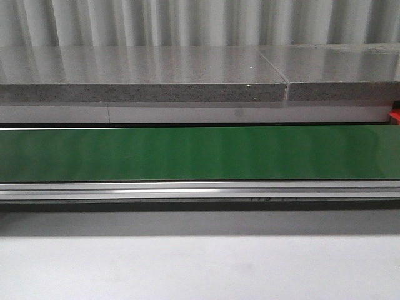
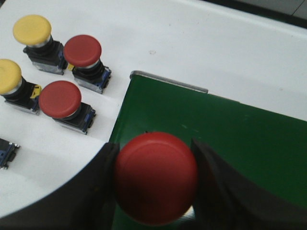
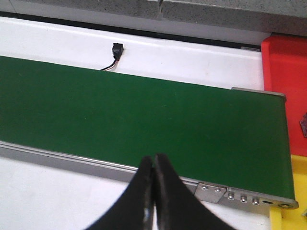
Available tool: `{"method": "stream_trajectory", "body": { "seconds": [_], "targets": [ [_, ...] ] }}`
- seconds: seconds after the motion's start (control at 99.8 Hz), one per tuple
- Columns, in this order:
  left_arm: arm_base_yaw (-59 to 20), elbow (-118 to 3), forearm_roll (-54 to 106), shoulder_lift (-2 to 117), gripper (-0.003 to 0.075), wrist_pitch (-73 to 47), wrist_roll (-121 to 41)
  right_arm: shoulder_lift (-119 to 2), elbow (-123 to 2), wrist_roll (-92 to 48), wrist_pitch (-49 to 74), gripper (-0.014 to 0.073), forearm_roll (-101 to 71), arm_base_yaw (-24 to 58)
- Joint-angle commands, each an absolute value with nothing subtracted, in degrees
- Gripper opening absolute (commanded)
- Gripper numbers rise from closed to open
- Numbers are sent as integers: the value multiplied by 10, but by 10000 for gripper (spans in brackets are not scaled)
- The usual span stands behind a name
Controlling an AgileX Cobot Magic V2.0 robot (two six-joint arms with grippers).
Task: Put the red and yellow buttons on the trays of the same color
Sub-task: 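Grasp a red push-button with the left gripper and lift it, then lower the red button onto the green belt and open the left gripper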
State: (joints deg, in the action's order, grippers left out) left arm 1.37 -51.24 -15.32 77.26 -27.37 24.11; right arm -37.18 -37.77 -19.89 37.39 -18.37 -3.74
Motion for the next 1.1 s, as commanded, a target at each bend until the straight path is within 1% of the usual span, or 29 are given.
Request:
{"method": "stream_trajectory", "body": {
  "seconds": [0.0,0.17,0.2,0.251,0.301,0.371,0.421,0.441,0.451,0.491,0.551,0.601,0.732,0.922,1.093],
  "targets": [
    [10,-529,-151,772,-21,-257,240,-368,-392,-204,334,-81,-187,-36],
    [10,-529,-137,784,-17,-259,240,-368,-392,-204,334,-81,-187,-36],
    [10,-529,-137,784,-9,-262,240,-368,-392,-204,334,-81,-187,-36],
    [10,-529,-137,784,27,-265,240,-368,-392,-204,334,-81,-187,-36],
    [10,-529,-137,784,90,-268,234,-368,-392,-204,334,-81,-187,-36],
    [10,-529,-137,784,222,-274,232,-368,-392,-204,334,-81,-187,-36],
    [10,-529,-137,784,350,-275,232,-368,-392,-204,334,-81,-187,-36],
    [10,-529,-137,784,382,-275,232,-368,-392,-204,334,-81,-187,-36],
    [10,-529,-137,784,413,-275,232,-368,-392,-204,334,-81,-187,-36],
    [10,-529,-134,784,496,-275,232,-368,-392,-204,334,-81,-187,-36],
    [10,-529,-128,783,571,-275,232,-368,-392,-204,334,-81,-187,-36],
    [9,-531,-125,782,582,-275,232,-368,-392,-204,334,-81,-187,-36],
    [9,-545,-112,769,564,-279,231,-368,-392,-204,334,-81,-187,-36],
    [10,-582,-134,728,564,-311,231,-368,-392,-204,334,-81,-187,-36],
    [54,-585,-138,715,564,-341,231,-368,-392,-204,334,-81,-187,-36]
  ]
}}
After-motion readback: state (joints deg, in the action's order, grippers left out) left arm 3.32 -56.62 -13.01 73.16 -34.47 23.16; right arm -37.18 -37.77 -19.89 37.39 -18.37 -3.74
